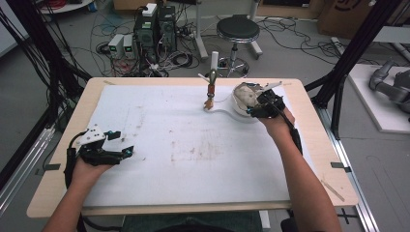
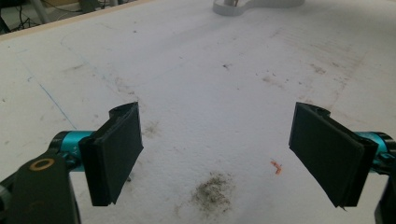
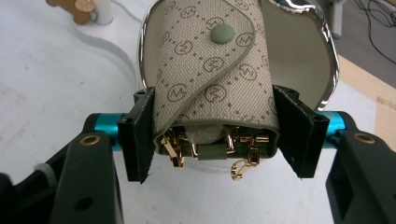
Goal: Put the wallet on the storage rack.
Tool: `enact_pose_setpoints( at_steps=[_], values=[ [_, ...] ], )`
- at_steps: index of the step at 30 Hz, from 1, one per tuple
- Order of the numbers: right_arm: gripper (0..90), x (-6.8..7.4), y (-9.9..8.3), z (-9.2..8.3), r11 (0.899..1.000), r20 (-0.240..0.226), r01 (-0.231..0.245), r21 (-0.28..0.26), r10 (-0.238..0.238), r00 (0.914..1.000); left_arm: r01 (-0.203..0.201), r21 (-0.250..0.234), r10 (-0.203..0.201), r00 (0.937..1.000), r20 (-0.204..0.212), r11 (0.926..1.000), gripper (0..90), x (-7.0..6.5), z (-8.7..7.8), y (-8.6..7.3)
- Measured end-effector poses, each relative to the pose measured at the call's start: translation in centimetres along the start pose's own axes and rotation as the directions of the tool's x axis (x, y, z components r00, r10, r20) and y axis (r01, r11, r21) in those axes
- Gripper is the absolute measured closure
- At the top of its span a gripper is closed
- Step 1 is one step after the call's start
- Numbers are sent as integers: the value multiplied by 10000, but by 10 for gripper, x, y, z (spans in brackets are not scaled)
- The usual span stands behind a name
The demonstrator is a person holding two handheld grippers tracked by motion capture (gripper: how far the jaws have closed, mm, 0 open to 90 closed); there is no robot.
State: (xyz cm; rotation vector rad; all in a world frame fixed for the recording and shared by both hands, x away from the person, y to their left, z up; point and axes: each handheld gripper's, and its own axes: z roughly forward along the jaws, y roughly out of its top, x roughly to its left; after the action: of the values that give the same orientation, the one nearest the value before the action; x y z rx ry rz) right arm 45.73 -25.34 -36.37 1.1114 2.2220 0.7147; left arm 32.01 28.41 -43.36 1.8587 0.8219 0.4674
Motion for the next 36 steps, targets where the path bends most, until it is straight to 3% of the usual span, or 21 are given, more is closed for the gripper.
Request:
enact_pose_setpoints(
  at_steps=[10,14,22,27,36],
  values=[
    [354,0,2,8,9994,317,-208,287,199,9993,-1,4,1,10000,21,10000,172,0,0,-1],
    [331,0,2,6,9993,606,-342,130,333,9976,6,11,-6,10000,50,10000,172,0,0,-1],
    [228,-3,-3,-16,9961,338,-675,-571,695,9970,21,-24,-21,10000,63,10000,172,0,0,-1],
    [226,-1,-15,-39,9834,-53,-937,-1552,940,9956,-28,-35,28,10000,69,10000,172,0,1,0],
    [219,9,-43,-57,9545,-544,-1220,-2719,1114,9923,1,-161,0,10000,77,9999,172,0,0,1]
  ],
)
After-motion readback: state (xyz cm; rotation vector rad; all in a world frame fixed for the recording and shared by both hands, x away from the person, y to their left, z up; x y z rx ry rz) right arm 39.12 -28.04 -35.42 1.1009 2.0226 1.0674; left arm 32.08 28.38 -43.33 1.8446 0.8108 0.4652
